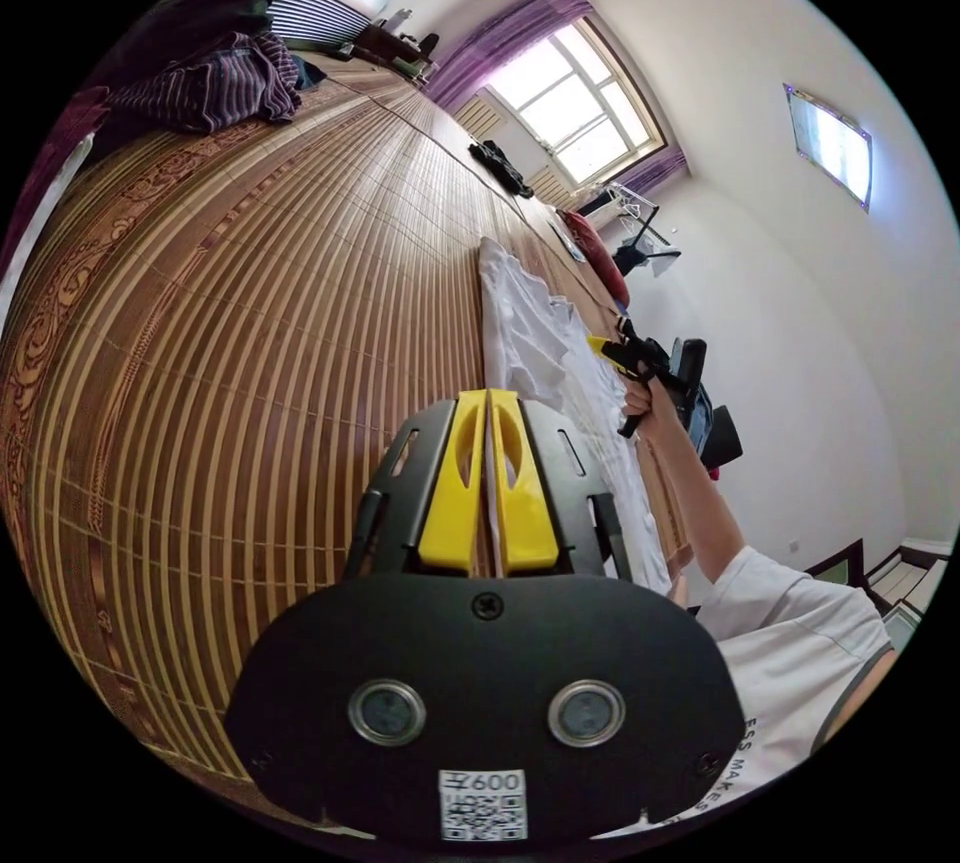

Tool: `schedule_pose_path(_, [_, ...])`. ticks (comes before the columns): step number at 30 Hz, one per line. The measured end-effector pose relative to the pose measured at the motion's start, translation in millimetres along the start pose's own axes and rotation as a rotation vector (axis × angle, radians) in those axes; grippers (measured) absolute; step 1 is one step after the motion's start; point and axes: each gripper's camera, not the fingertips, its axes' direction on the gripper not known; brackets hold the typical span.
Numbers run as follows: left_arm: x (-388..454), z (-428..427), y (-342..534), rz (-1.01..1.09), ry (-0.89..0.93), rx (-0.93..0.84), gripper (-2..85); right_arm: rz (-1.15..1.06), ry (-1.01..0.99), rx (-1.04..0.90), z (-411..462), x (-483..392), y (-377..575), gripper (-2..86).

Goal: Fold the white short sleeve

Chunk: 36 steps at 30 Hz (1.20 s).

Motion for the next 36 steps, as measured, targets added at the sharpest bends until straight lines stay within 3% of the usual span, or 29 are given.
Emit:
schedule_pose_path(9, [-0.1, 62.9, 23.4, 0.092, 0.029, -0.111, 1.6, -0.461, -0.075, -0.149, 87.5, -133.8, 69.6, 4.9])
schedule_pose_path(14, [-6.2, 91.0, 38.9, 0.135, -0.024, -0.159, 1.3, -0.865, 0.213, -0.197, 152.4, -215.5, 150.9, 4.2])
schedule_pose_path(16, [-16.6, 95.2, 43.8, 0.123, -0.016, -0.158, 1.2, -0.922, 0.315, -0.237, 179.1, -219.3, 171.8, 3.0])
schedule_pose_path(24, [-44.9, 118.8, 62.9, 0.139, 0.042, -0.155, 1.1, -0.885, 0.274, -0.329, 231.7, -201.7, 220.7, 0.0])
schedule_pose_path(29, [-50.7, 170.0, 74.8, 0.202, -0.019, -0.274, 1.2, -0.928, 0.307, -0.343, 260.5, -199.8, 251.1, -0.8])
schedule_pose_path(36, [-86.2, 191.5, 81.7, 0.190, -0.062, -0.320, 1.8, -0.814, 0.224, -0.201, 261.4, -199.5, 248.0, -0.9])
